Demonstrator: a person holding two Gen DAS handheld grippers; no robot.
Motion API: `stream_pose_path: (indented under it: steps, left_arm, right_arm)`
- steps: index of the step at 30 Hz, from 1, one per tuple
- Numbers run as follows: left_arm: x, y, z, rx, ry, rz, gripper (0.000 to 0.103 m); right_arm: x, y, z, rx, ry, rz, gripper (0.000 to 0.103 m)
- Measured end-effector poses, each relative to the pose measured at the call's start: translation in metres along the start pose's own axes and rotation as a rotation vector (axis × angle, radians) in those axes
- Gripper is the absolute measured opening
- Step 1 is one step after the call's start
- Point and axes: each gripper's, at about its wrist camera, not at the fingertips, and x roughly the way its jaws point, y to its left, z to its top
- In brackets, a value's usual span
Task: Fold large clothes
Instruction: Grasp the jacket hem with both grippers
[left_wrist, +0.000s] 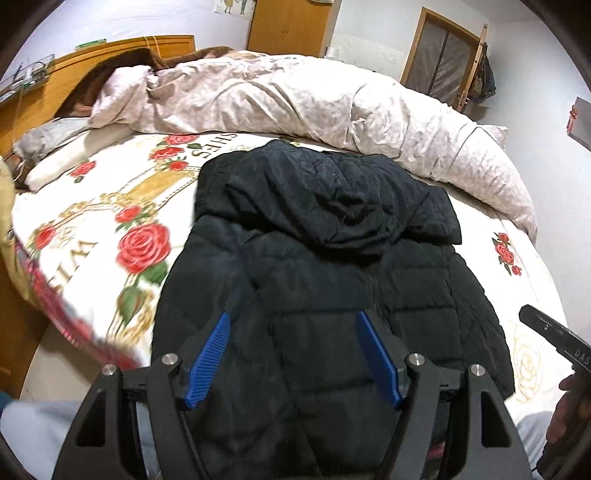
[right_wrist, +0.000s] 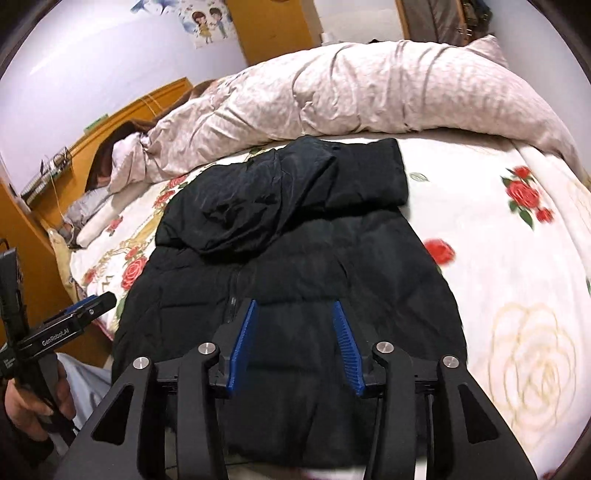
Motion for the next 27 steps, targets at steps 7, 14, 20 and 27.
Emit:
stream_pose_path:
  steps: [7,14,20,27]
  left_arm:
    - [-0.022,0.003,-0.030,0.013,0.010,0.018,0.073]
    - [-0.025,0.016,-0.044,-0.012,0.015,0.043,0.073]
    - [-0.017,0.029,-0.049,-0.040,0.026,0.078,0.073]
    - [0.010,0.057,-0.055,-0.097,0.064,0.137,0.073]
  right_arm:
    - [-0.023,-0.011,-0.035,0.014,0.009,-0.019,0.046]
    - [-0.025,-0.024,-0.052,0.031,0.035,-0.046,0.047]
    - [-0.022,-0.040,-0.056,0.061,0.043,-0.070,0.056]
    - [-0.003,-0.073,-0.052,0.114,0.080,-0.116,0.059]
